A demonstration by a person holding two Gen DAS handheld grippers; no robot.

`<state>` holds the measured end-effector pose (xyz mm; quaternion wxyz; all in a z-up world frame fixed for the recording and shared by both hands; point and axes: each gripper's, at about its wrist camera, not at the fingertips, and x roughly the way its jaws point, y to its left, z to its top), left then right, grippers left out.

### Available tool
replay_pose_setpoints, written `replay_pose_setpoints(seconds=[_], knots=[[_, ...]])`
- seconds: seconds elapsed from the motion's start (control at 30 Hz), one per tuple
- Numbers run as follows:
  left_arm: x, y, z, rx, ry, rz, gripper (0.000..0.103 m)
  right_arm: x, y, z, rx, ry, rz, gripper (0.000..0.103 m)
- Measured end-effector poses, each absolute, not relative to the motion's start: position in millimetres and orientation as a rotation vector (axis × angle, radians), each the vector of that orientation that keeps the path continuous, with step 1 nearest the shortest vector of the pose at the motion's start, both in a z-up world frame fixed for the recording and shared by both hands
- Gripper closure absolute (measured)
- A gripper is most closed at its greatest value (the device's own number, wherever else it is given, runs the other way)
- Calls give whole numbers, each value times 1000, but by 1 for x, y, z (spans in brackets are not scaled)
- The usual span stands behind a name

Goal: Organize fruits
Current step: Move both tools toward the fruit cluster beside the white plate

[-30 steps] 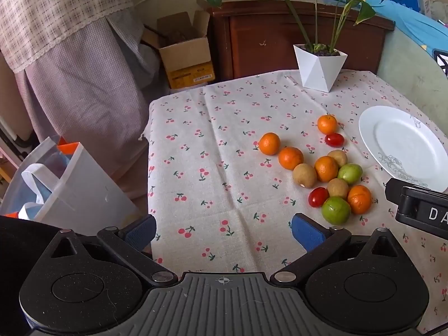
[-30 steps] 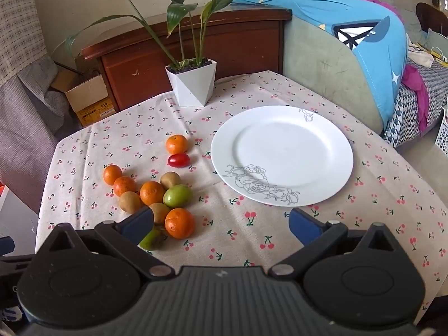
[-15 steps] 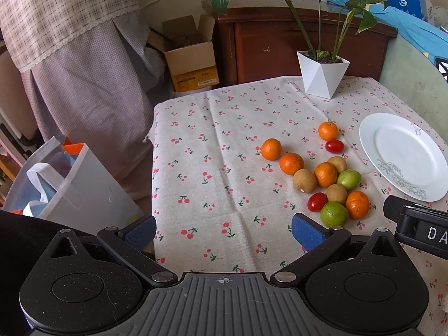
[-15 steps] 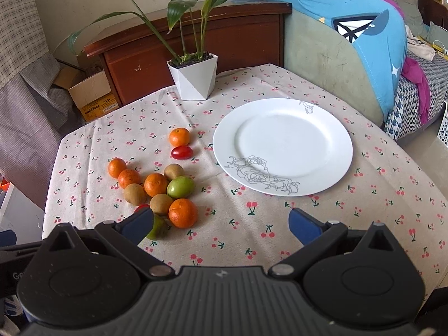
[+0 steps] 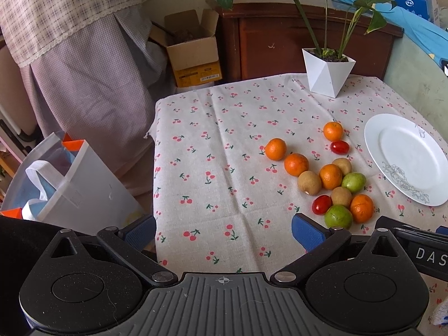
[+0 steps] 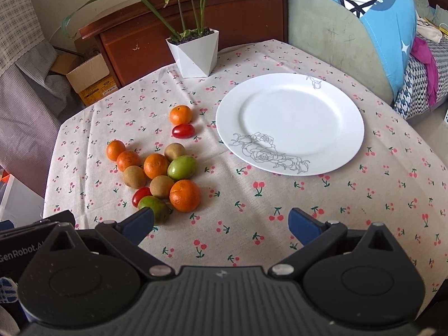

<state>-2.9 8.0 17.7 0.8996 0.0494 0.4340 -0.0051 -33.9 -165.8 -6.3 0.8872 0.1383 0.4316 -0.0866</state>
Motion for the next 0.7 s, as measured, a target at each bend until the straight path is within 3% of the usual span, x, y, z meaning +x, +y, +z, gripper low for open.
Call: replay_pose_setpoints(seconds=[0.7], knots=[[-2, 4, 15, 146, 897, 4, 0, -32, -164, -9, 276, 908, -182, 2]])
